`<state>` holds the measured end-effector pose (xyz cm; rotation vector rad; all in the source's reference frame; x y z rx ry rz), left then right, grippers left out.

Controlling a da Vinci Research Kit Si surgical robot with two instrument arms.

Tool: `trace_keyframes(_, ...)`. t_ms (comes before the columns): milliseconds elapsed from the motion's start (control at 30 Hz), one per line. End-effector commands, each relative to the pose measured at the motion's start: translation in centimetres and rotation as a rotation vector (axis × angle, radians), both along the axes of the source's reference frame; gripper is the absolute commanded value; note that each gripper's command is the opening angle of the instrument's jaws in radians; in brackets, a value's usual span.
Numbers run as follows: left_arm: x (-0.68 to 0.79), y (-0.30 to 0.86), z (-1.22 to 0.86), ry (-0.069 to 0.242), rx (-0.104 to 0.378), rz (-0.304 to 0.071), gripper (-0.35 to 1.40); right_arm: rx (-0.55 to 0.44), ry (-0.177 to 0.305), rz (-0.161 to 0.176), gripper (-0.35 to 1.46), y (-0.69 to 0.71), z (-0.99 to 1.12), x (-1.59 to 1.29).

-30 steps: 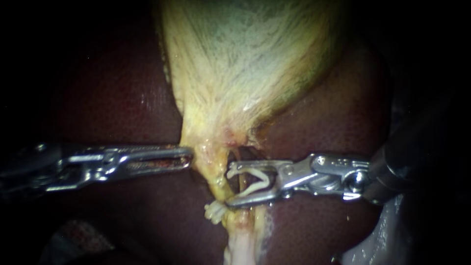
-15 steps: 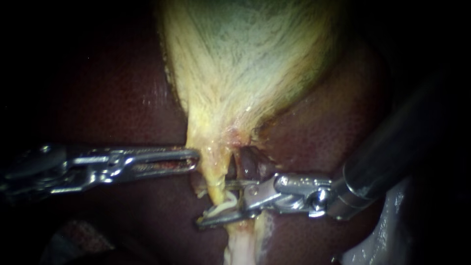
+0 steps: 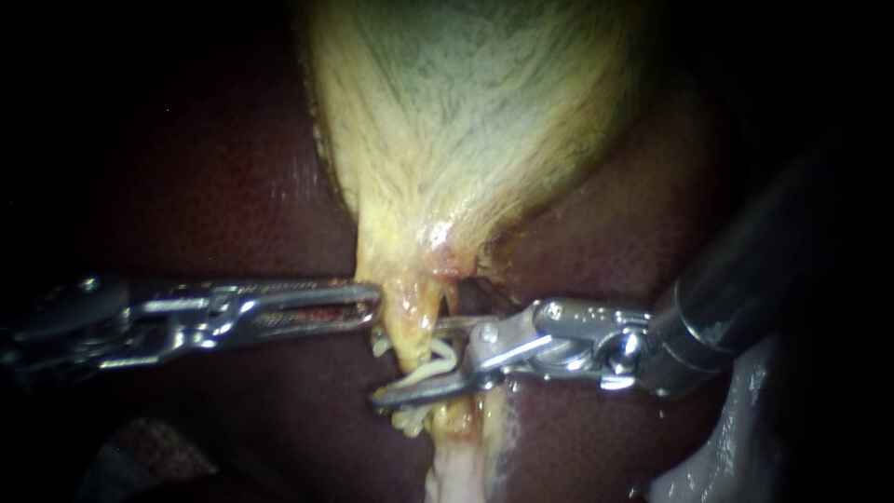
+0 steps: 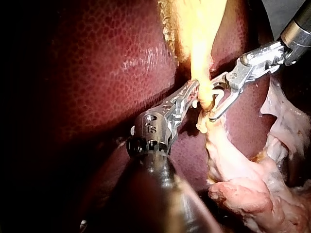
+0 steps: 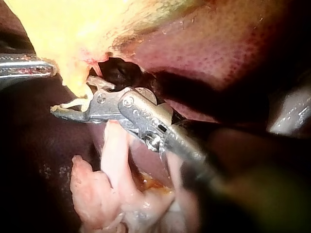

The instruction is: Clipping third clip left tube

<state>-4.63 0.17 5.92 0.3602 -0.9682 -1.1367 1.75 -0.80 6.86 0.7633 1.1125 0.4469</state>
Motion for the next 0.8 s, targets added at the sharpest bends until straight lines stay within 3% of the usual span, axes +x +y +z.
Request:
trace_keyframes(33,0.00,0.00,0.00,0.000,0.000,0.000,-0.35,-0.006,-0.016,0.001,0.13,-0.01,0.01,-0.02)
trace_keyframes(133,0.00,0.00,0.00,0.000,0.000,0.000,-0.35,-0.023,-0.063,0.003,-0.26,0.00,0.01,-0.05)
trace_keyframes(200,0.00,0.00,0.00,0.000,0.000,0.000,-0.35,-0.024,-0.071,0.004,-0.35,0.02,0.03,-0.07)
trace_keyframes(800,-0.01,0.01,0.01,0.000,0.000,0.000,-0.35,-0.029,-0.076,0.008,-0.35,0.03,0.07,-0.09)
